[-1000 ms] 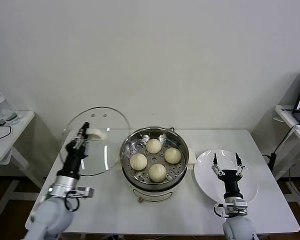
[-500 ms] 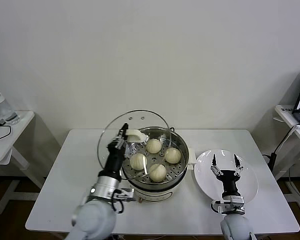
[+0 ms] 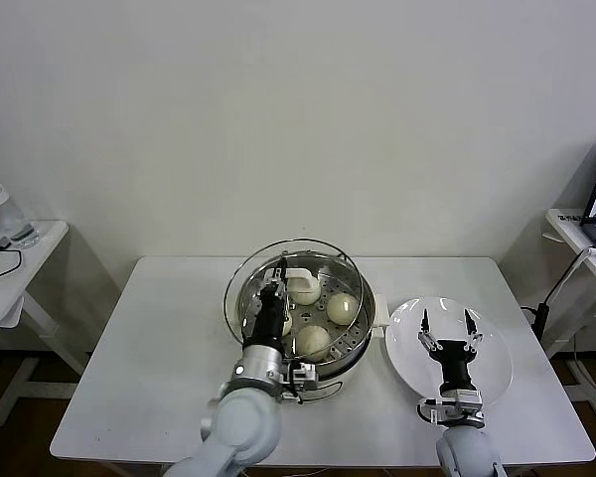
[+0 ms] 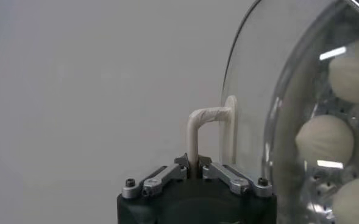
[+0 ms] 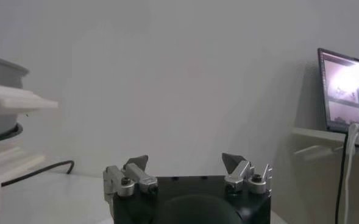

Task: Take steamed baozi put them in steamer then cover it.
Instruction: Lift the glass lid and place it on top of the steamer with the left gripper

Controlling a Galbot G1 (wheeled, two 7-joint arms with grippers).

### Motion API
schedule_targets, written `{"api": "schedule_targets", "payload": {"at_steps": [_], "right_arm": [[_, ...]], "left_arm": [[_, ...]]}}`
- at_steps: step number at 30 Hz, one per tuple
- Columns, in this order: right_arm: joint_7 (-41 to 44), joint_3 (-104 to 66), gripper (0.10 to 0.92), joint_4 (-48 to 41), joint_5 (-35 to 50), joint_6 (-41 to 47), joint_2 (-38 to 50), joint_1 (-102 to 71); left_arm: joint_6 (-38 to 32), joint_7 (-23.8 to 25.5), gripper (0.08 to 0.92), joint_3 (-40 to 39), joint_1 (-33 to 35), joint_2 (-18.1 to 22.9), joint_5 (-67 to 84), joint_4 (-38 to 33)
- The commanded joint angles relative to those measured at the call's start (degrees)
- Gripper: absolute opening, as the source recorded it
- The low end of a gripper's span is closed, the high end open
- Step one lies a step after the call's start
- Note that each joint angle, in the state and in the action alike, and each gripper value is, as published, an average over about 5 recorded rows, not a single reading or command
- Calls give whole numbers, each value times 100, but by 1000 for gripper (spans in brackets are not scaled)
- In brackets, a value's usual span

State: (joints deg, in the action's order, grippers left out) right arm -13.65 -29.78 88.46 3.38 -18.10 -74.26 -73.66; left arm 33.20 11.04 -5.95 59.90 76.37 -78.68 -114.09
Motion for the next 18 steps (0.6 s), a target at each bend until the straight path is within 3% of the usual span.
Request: {"api": "schedule_targets", "payload": {"at_steps": [1,18], "right_arm": [[-7,5,823,-88,-84,22,-32,42],[-25,-19,823,-211,-169,-24,-74,91]], "left_arm": [[311,340,188,-210,-155,485,-707,599],[332,365,188,-270,-162,788,-974,749]]}}
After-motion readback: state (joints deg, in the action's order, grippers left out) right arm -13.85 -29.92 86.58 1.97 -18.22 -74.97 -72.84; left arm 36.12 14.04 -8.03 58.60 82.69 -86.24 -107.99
